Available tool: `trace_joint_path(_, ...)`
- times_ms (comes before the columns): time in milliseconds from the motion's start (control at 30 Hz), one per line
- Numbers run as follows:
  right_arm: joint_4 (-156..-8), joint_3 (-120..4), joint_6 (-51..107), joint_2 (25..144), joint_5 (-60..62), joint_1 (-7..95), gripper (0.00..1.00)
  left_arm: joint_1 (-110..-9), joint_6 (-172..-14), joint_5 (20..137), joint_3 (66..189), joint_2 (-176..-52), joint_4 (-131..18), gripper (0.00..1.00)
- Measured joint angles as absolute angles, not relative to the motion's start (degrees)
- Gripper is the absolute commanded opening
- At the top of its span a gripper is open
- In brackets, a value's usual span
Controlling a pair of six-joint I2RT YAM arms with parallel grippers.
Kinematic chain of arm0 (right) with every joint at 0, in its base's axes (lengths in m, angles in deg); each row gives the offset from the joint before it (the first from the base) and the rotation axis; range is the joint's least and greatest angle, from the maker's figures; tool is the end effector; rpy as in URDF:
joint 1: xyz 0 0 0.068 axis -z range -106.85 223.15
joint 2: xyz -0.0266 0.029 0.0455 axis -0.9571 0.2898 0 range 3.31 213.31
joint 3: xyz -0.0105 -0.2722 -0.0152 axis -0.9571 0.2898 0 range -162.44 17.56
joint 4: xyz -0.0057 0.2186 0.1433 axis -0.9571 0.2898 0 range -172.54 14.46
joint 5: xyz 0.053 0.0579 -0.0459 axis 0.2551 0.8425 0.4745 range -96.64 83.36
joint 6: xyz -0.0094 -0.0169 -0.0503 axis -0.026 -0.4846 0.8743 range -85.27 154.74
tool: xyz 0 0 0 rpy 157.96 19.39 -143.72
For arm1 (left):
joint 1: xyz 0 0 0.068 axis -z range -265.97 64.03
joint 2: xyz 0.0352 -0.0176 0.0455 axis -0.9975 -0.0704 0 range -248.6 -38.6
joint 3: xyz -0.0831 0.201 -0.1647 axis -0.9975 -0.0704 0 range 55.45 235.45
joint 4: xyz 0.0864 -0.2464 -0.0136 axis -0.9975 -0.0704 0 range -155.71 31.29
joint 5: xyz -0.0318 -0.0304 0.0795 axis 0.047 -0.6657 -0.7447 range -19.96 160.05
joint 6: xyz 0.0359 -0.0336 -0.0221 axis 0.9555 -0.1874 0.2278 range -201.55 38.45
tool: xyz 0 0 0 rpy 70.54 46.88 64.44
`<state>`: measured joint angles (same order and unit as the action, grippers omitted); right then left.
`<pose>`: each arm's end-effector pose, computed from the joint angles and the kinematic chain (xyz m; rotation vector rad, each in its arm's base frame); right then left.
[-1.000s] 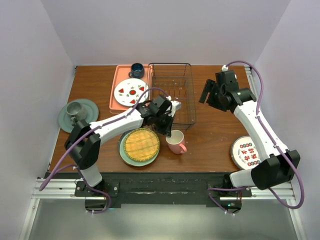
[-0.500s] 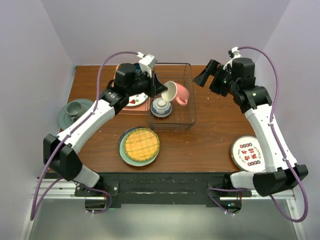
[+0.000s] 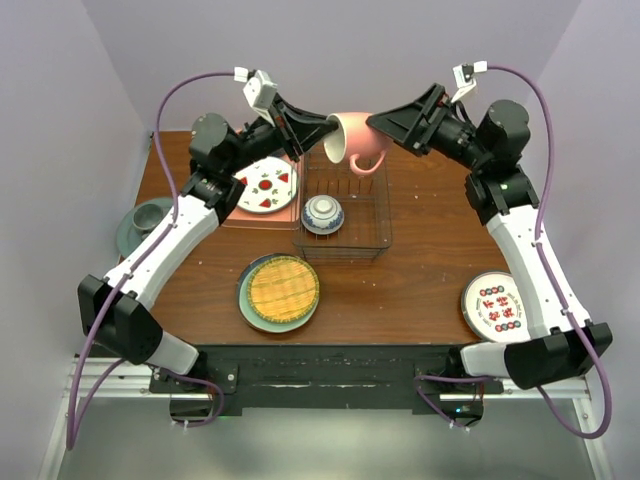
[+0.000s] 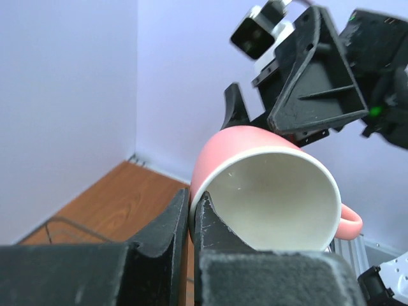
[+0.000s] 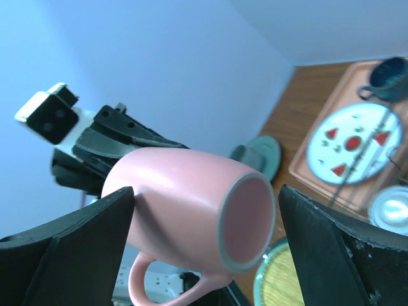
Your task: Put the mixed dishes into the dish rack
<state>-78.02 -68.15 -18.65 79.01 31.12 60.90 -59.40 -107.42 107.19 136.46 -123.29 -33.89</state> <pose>0.2762 0.0821 0.4807 -0.0016 1.6655 1.3779 0.2941 -0.1709 0.4574 0.6112 1.2277 -1.1648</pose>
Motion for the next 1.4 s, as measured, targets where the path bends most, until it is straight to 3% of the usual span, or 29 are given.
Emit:
trace_joint_path(533,-111.38,-62.01,-38.39,79.99,43.23,60.90,0.99,-59.99,-114.17,115.93,140.83,-126.74,-16.73,0.00)
trace_joint_path(1167,-120.21,-61.97,-45.29,81.87,47.10,59.00,0.99,-59.97,-118.50,120.11,144.85,-131.03,-10.02,0.00)
trace_joint_path(1233,-120.36,-62.10,-45.45,82.24,47.05,58.52,0.95,-59.97,-118.70,120.35,144.85,-131.09,-9.87,0.00)
trace_joint_path(1333,-120.49,-62.14,-45.47,82.55,47.05,57.75,0.76,-59.97,-119.02,120.50,144.85,-131.09,-9.67,0.00)
trace_joint_path(1367,-120.53,-62.14,-45.60,82.59,47.05,57.62,0.60,-59.97,-119.07,120.59,144.83,-131.09,-9.58,0.00)
trace_joint_path(1400,-120.53,-62.14,-45.51,82.62,47.03,57.47,0.51,-59.97,-119.13,120.61,144.83,-131.09,-9.52,0.00)
